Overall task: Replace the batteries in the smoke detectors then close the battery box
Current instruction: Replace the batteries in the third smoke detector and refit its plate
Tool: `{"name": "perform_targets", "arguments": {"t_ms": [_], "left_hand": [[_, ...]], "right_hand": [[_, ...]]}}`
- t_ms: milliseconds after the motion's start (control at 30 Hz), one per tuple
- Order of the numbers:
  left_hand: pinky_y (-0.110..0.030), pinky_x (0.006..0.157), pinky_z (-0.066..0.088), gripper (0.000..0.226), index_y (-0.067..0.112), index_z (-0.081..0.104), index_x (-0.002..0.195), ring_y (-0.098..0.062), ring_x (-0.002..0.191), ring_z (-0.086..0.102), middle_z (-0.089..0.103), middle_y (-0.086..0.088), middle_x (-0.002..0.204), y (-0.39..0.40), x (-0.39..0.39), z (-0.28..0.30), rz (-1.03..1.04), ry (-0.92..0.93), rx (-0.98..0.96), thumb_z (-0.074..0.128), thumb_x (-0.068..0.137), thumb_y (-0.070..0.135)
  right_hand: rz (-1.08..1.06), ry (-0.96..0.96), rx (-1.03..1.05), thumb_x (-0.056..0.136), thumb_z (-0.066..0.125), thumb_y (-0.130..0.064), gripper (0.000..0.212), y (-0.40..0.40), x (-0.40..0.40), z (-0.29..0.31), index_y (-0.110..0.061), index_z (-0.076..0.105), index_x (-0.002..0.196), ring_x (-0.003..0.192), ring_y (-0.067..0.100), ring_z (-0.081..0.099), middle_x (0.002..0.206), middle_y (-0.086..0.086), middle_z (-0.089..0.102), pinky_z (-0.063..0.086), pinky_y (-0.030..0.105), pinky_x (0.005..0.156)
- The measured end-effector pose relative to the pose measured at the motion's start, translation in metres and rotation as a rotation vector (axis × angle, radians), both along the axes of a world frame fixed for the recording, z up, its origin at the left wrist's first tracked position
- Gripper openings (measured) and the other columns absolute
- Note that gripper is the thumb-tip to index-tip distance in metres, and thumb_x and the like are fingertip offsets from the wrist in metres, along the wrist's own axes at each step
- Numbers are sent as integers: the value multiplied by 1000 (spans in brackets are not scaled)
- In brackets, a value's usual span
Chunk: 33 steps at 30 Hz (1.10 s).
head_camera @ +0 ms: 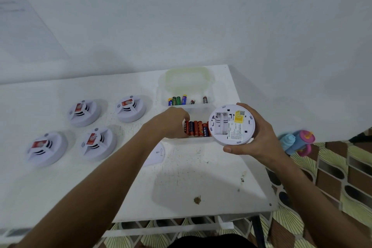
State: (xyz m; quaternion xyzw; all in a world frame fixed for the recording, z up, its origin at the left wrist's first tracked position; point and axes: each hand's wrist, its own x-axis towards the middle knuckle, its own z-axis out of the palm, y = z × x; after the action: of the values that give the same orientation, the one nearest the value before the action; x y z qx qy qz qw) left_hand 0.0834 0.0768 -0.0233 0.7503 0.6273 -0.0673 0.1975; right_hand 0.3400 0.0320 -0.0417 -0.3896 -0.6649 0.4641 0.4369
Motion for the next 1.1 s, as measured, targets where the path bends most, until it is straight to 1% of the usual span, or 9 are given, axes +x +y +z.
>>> {"name": "perform_targets", "arguments": {"t_ms": [100,200,400,567,700,833,933,1000,1100], "left_hand": [[-24,80,45,53,12,63,119,-13,90,54,65,1,100,0,1,0,55,-59,12,79,75,37],[-25,79,46,52,13,61,121,-13,91,57,60,7,86,-4,-2,4,55,-90,-2,78,75,32],[-22,72,52,47,16,64,111,-6,79,63,69,9,82,-24,-6,43,121,-322,134,80,69,30],[-24,74,57,43,19,67,108,-8,74,68,71,7,85,-45,12,84,48,-572,110,84,70,28],[-22,69,56,40,16,69,110,-12,75,68,72,3,85,-51,21,92,-24,-591,52,82,73,25],[-27,66,52,40,21,71,113,-14,75,64,70,6,85,-53,21,91,-103,-461,95,77,77,36],[-23,66,52,50,25,67,118,-10,78,62,65,11,93,-52,18,89,-108,-391,175,76,75,48],[-18,70,53,64,26,59,125,-6,82,64,62,12,104,-50,16,87,-61,-396,183,77,71,53],[-27,82,57,82,31,42,138,-8,92,67,62,6,120,-49,13,83,1,-507,85,80,68,50]], "right_hand": [[4,-6,-4,45,92,-34,96,-1,-1,0,-33,49,131,119,7,58,124,-18,64,49,14,90],[2,-2,0,45,92,-34,95,-1,-1,1,-35,50,130,119,7,59,124,-19,64,50,14,90],[5,6,11,45,93,-31,94,1,-1,5,-36,51,129,120,8,59,124,-18,65,51,16,90],[38,-12,44,48,93,-10,94,3,-10,8,-34,51,128,113,4,61,119,-20,66,50,13,87],[64,-10,61,48,94,-8,95,4,-17,10,-33,51,129,110,6,62,118,-18,66,52,16,86],[64,7,61,48,93,-24,91,2,-21,15,-35,52,129,112,10,63,120,-16,66,53,19,87],[60,-4,62,49,92,-28,89,2,-21,17,-36,51,128,111,7,62,118,-21,65,52,16,86],[64,-9,59,50,93,-23,89,2,-21,16,-34,51,128,111,7,62,117,-22,65,52,16,86],[73,-22,62,51,92,-16,88,3,-22,15,-32,50,128,111,6,61,117,-25,65,52,15,87]]}}
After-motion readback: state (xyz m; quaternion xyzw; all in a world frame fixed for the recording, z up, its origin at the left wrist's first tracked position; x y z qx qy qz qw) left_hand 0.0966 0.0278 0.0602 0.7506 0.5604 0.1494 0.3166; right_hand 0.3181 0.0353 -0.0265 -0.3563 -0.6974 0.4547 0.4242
